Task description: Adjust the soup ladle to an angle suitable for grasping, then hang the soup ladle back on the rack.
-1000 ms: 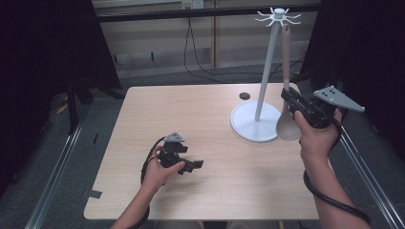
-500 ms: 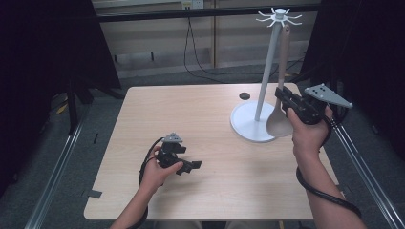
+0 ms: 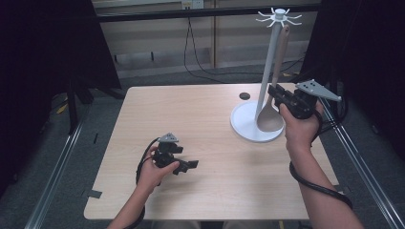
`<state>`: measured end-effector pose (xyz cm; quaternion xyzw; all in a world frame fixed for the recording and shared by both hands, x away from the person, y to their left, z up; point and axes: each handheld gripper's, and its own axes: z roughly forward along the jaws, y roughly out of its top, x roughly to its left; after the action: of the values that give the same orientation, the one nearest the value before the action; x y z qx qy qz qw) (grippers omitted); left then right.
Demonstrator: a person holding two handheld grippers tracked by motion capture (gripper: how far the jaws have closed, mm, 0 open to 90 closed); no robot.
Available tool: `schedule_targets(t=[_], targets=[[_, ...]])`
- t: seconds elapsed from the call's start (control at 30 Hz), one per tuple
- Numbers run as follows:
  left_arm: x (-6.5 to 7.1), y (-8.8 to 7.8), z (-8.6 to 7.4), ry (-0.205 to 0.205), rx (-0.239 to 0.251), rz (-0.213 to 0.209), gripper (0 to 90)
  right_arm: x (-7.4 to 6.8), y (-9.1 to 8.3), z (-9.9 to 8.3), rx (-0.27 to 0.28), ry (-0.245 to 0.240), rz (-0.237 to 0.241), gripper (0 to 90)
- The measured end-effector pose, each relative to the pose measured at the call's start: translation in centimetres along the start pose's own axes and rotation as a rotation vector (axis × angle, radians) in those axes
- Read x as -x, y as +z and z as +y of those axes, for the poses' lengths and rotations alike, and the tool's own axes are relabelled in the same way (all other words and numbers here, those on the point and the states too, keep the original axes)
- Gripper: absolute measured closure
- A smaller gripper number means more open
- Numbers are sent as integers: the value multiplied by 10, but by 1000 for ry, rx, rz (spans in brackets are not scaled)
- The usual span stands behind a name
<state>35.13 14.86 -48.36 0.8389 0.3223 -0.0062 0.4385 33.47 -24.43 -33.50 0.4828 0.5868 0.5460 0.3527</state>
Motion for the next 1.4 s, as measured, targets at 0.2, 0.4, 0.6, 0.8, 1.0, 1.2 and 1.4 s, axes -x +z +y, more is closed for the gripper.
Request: schedule_targets(t=[0.2,0.4,0.6,0.8,1.0,1.2,1.4], targets=[[0,-1,0,-4,6,3,31,1,-1,-1,-3,-9,-5,779],[2,-3,1,3,6,2,31,2,0,-2,-23,-8,-7,723],[3,-3,0,9,-1,5,31,0,1,-5,-40,-19,8,713],[5,-3,2,-2,11,1,31,1,-2,-8,-73,-20,8,584],[6,0,2,1,9,-4,31,-1,-8,-14,-125,-21,34,334],[6,1,3,0,7,-1,31,-4,-17,-23,-160,-42,48,240],[7,1,4,7,2,-2,31,-4,-23,-35,-186,-45,67,198]])
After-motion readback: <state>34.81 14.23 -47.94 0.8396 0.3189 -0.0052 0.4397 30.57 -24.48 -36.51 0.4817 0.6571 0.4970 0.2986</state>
